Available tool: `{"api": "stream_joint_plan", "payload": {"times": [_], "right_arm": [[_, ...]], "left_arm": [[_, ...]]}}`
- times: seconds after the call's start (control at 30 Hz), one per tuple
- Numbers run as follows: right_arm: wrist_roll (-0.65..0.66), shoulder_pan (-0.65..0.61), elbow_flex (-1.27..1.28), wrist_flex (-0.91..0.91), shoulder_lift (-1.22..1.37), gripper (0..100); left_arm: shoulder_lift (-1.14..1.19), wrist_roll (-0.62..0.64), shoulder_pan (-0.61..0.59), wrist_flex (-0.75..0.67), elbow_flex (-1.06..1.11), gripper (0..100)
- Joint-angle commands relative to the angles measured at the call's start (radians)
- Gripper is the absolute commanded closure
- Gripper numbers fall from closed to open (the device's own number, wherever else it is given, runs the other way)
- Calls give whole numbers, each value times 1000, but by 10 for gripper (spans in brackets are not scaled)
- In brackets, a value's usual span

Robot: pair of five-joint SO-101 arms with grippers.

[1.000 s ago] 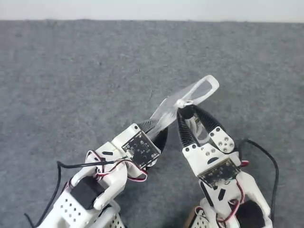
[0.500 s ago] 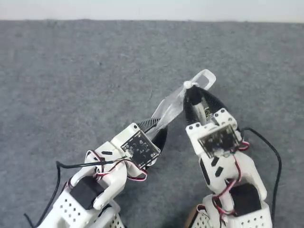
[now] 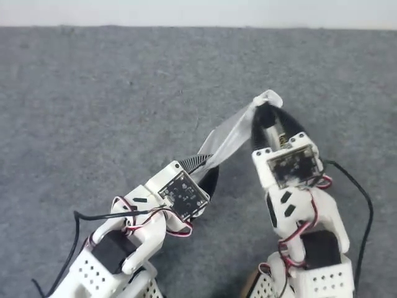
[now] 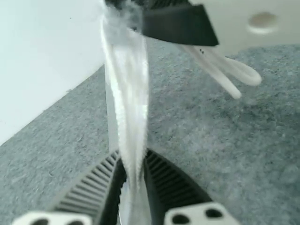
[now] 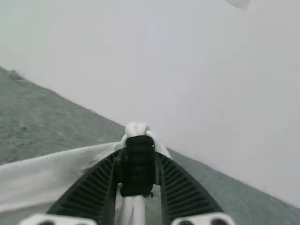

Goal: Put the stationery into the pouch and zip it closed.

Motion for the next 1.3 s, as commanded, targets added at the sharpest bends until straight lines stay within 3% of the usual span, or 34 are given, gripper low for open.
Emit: {"api": "stream_joint_plan", "payload": {"times": [0.0,0.37,0.6,0.83,1.07,1.27], "right_arm": [[-17,82,-23,-33,44,993],[-14,125,2,-110,79,993],[-17,199,-21,-269,325,993],[-84,318,-155,-282,561,993],[-115,306,-242,-275,759,993],[-115,285,-241,-274,779,993]], "left_arm": [[-11,-12,5,21,-10,991],[-11,-12,5,21,-10,991],[-11,-14,5,21,-10,991],[-11,-14,-32,17,-10,991],[-11,-14,-32,17,-10,991],[-11,-14,-38,17,-10,991]]}}
